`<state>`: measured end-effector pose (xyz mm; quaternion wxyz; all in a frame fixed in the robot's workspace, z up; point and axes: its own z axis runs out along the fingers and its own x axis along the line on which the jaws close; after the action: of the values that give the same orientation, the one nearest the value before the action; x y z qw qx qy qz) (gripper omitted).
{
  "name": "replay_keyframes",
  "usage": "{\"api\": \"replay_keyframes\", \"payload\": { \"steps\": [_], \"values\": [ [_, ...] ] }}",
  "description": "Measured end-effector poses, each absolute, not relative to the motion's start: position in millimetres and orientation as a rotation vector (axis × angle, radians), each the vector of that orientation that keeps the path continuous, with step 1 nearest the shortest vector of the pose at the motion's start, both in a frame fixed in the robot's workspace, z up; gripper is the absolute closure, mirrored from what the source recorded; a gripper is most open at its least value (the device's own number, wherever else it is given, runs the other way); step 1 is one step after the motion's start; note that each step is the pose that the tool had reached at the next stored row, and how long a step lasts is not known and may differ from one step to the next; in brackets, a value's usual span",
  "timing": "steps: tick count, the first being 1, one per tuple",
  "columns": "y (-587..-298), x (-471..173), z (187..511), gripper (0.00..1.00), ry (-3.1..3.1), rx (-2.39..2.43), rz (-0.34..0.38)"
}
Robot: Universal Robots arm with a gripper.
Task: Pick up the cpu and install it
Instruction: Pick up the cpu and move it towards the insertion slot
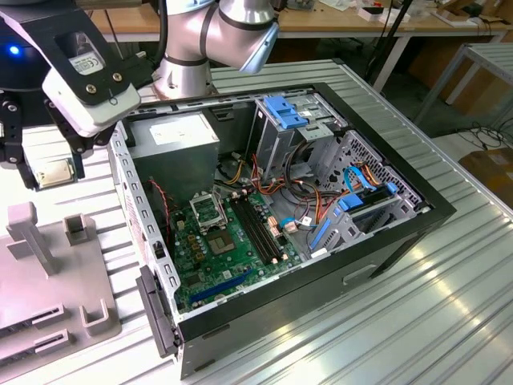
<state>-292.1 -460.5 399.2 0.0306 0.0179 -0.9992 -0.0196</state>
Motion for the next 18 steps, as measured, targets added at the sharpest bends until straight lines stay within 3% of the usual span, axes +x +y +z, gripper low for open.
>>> {"api": "replay_keyframes", "payload": {
  "steps": [18],
  "values": [
    [-461,-278,399,0.53,-3.079,0.055,-0.060]
  ]
}}
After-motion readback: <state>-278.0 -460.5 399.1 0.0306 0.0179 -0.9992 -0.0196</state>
